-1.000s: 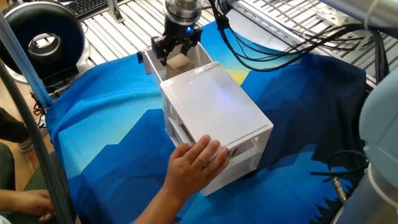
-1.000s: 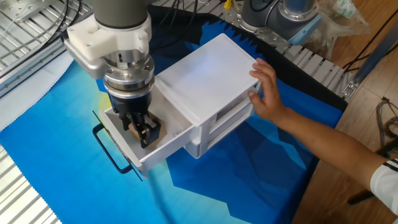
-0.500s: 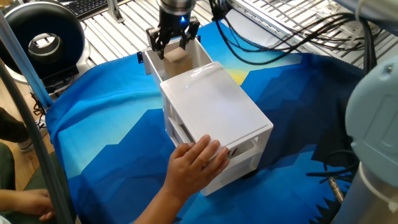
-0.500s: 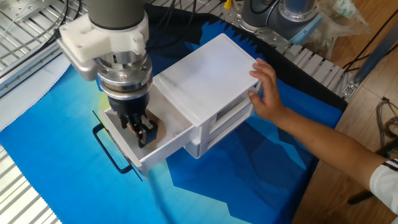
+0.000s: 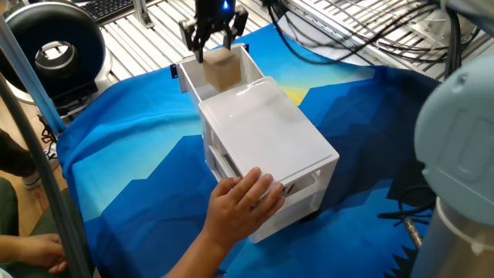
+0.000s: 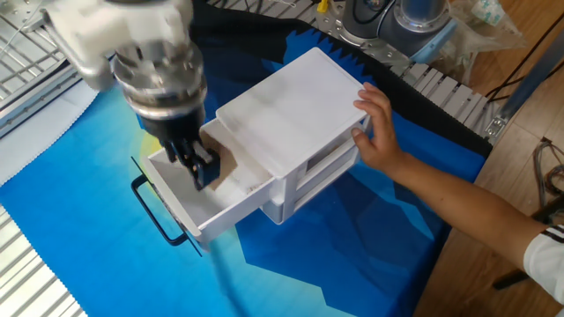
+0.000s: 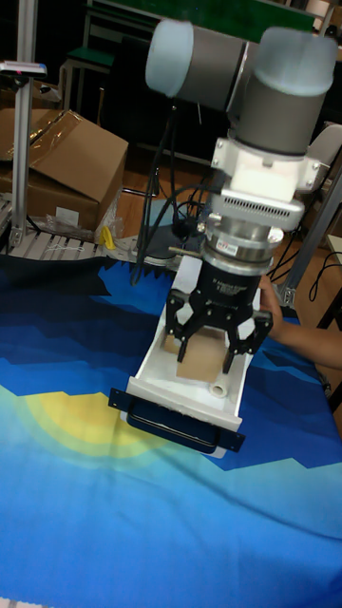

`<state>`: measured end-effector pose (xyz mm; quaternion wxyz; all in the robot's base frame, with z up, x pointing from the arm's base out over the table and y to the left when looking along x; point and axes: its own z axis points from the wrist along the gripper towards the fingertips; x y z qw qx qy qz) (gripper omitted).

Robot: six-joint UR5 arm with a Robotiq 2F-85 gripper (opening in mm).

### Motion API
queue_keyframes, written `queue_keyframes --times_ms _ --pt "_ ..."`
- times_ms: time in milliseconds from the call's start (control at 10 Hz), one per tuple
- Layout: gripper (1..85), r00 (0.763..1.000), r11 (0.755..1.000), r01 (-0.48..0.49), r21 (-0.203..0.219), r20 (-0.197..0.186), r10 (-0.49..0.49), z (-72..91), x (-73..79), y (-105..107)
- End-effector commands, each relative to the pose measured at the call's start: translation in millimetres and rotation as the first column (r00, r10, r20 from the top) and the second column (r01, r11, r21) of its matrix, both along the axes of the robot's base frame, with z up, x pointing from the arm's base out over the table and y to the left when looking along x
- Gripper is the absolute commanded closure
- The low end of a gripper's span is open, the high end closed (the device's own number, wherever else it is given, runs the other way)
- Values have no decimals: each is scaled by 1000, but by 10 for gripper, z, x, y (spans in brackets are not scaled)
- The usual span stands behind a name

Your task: Take something out of a drawer

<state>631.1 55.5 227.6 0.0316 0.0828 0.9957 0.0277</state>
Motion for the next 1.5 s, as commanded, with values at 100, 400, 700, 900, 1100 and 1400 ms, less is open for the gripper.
queue_keyframes --times_ms 100,400,700,900,1100,1400 --pt "847 992 992 -111 -54 -62 108 515 -62 -276" --pt "847 962 948 -271 -169 -80 261 604 25 -814" --pt "847 936 921 -352 -166 -56 348 617 141 -908" --pt "847 970 962 -244 -126 -18 243 610 180 -796" --pt "847 987 980 -151 -130 33 157 620 297 -799" --pt "847 965 960 -242 -141 64 253 666 475 -1147"
